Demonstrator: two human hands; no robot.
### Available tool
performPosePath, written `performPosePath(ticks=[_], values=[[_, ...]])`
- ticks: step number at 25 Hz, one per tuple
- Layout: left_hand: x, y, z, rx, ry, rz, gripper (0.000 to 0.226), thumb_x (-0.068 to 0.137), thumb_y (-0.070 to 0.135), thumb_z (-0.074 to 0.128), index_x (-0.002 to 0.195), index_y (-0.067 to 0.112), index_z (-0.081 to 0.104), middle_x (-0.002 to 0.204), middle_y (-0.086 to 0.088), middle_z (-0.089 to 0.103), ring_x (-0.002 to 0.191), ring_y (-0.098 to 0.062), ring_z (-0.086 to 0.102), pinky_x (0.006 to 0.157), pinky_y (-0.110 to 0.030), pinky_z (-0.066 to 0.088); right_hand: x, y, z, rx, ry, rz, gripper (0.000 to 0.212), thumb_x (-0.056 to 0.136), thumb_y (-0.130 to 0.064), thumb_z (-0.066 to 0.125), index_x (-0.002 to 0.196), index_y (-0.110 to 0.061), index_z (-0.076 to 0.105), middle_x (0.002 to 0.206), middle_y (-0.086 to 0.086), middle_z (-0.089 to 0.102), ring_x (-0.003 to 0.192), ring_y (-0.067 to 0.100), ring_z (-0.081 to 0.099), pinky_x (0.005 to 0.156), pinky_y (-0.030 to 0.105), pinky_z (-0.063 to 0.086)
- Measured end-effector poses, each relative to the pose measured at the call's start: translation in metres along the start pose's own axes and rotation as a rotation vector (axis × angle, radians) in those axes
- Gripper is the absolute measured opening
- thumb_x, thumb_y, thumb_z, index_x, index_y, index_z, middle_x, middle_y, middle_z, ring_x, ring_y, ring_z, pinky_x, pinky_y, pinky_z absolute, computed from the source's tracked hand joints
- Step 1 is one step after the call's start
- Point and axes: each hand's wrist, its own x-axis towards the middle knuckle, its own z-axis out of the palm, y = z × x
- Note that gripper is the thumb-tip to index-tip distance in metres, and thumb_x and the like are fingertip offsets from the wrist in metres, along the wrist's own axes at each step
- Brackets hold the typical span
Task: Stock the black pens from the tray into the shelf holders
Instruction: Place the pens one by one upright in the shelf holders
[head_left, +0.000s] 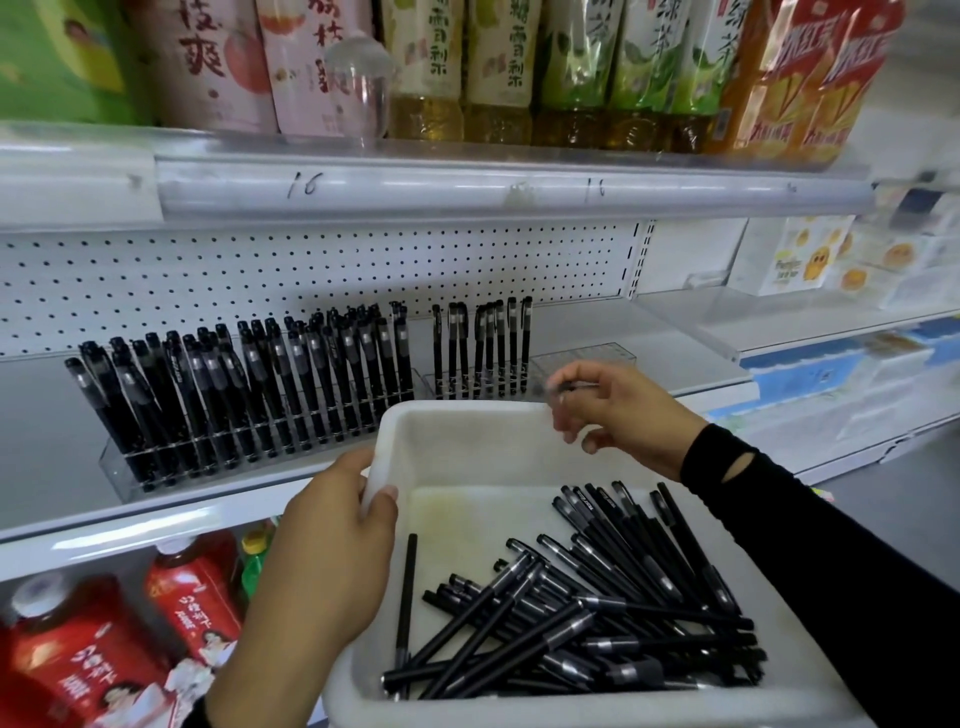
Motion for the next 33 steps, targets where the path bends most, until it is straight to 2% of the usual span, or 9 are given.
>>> performPosePath(ticks=[3, 5, 9, 12, 15, 20, 22, 26, 33], values=[[0.000, -0.001, 0.000, 0.000, 0.000, -0.001, 0.035, 0.100, 0.024, 0.051, 0.131, 0.039, 0.056, 0.094, 0.016, 0.065, 0.083, -0.008, 0.064, 0.067, -0.030, 0.048, 0.006, -0.002, -0.001, -0.158, 0.089, -0.060, 0.028, 0.103, -0.030, 0.051, 0.099, -0.012, 0.072, 0.068, 0.003, 0.061, 0.056, 0.016, 0.052, 0.047, 0.024, 0.041], [0.000, -0.001, 0.000, 0.001, -0.004, -0.006, 0.034, 0.100, 0.024, 0.050, 0.131, 0.038, 0.055, 0.095, 0.016, 0.065, 0.083, -0.008, 0.064, 0.067, -0.030, 0.049, 0.018, -0.009, -0.010, -0.245, 0.156, -0.088, 0.026, 0.100, -0.032, 0.056, 0.096, -0.015, 0.077, 0.068, 0.001, 0.061, 0.058, 0.017, 0.054, 0.052, 0.025, 0.047], [-0.002, 0.001, 0.002, 0.016, -0.004, -0.002, 0.034, 0.100, 0.025, 0.049, 0.131, 0.037, 0.054, 0.096, 0.017, 0.064, 0.083, -0.005, 0.062, 0.065, -0.027, 0.047, 0.065, -0.018, -0.029, -0.401, 0.372, -0.052, 0.008, 0.095, -0.016, 0.064, 0.095, -0.009, 0.069, 0.078, 0.009, 0.071, 0.062, 0.019, 0.066, 0.058, 0.024, 0.055], [-0.001, 0.001, 0.004, 0.004, -0.008, -0.012, 0.036, 0.100, 0.025, 0.049, 0.135, 0.034, 0.053, 0.100, 0.014, 0.065, 0.085, -0.007, 0.063, 0.069, -0.028, 0.048, 0.099, -0.014, -0.028, -0.514, 0.455, 0.023, 0.011, 0.093, -0.014, 0.067, 0.094, -0.003, 0.067, 0.080, 0.013, 0.073, 0.065, 0.020, 0.069, 0.062, 0.024, 0.059], [-0.002, 0.000, 0.003, 0.011, 0.002, -0.010, 0.035, 0.101, 0.026, 0.049, 0.135, 0.033, 0.053, 0.100, 0.015, 0.065, 0.085, -0.005, 0.063, 0.065, -0.022, 0.044, 0.128, -0.006, -0.024, -0.542, 0.459, 0.128, 0.021, 0.096, -0.019, 0.062, 0.096, 0.001, 0.068, 0.084, 0.016, 0.074, 0.073, 0.025, 0.072, 0.078, 0.040, 0.062], [-0.003, 0.001, 0.001, 0.015, 0.004, 0.004, 0.034, 0.100, 0.027, 0.048, 0.134, 0.036, 0.052, 0.101, 0.020, 0.063, 0.086, -0.002, 0.061, 0.068, -0.023, 0.044, 0.145, 0.004, -0.015, -0.805, 0.366, 0.233, 0.025, 0.097, -0.027, 0.058, 0.085, -0.006, 0.066, 0.067, 0.004, 0.065, 0.057, 0.016, 0.062, 0.049, 0.021, 0.039], [-0.002, 0.001, 0.001, 0.019, 0.006, 0.011, 0.035, 0.100, 0.028, 0.048, 0.135, 0.035, 0.051, 0.103, 0.019, 0.063, 0.088, -0.002, 0.060, 0.071, -0.024, 0.045, 0.145, 0.006, -0.011, -0.899, 0.341, 0.239, 0.024, 0.096, -0.027, 0.061, 0.090, -0.005, 0.066, 0.079, 0.009, 0.066, 0.071, 0.025, 0.063, 0.055, 0.024, 0.043], [-0.003, 0.003, 0.001, 0.019, 0.012, 0.013, 0.033, 0.100, 0.028, 0.048, 0.133, 0.034, 0.052, 0.104, 0.016, 0.066, 0.091, -0.006, 0.063, 0.079, -0.030, 0.051, 0.146, 0.002, -0.012, -0.907, 0.365, 0.166, 0.028, 0.095, -0.029, 0.066, 0.108, -0.005, 0.071, 0.103, 0.013, 0.073, 0.094, 0.032, 0.070, 0.089, 0.039, 0.057], [-0.005, 0.004, 0.002, 0.012, -0.008, 0.012, 0.032, 0.100, 0.027, 0.048, 0.130, 0.038, 0.053, 0.098, 0.022, 0.064, 0.086, 0.002, 0.060, 0.069, -0.020, 0.046, 0.137, 0.004, -0.013, -0.932, 0.374, 0.127, 0.021, 0.094, -0.026, 0.062, 0.111, -0.016, 0.071, 0.113, 0.002, 0.066, 0.094, 0.025, 0.064, 0.082, 0.028, 0.052]])
